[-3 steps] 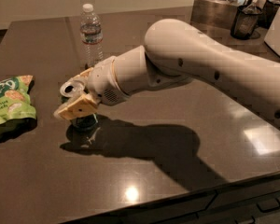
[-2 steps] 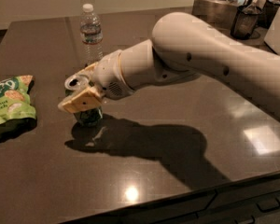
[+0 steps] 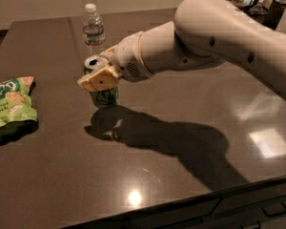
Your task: Move green can near water bottle
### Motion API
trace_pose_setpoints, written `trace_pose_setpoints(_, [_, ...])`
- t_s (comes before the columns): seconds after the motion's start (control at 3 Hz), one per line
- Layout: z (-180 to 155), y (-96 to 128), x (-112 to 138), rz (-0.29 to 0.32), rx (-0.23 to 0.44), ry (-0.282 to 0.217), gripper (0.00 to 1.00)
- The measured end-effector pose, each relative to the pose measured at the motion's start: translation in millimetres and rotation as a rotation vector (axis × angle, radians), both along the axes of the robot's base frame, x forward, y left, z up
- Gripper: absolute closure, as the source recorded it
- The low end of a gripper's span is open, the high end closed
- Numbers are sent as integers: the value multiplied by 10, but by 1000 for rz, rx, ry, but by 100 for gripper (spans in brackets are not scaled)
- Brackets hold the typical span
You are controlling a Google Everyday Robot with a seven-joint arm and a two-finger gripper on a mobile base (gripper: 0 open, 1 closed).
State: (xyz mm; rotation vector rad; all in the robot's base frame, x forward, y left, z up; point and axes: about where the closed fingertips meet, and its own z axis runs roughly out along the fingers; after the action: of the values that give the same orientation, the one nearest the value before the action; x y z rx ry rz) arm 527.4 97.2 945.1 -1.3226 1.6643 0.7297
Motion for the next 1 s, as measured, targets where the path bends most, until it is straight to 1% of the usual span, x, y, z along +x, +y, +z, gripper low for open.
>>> trace_pose_setpoints(0.33, [32,-18,274,-56,28,-13,100])
trace_pose_setpoints(0.67, [13,54,564,-106,57,-29,100])
trace_pose_setpoints(1.0, [-44,157,855,-149,58,-47,100])
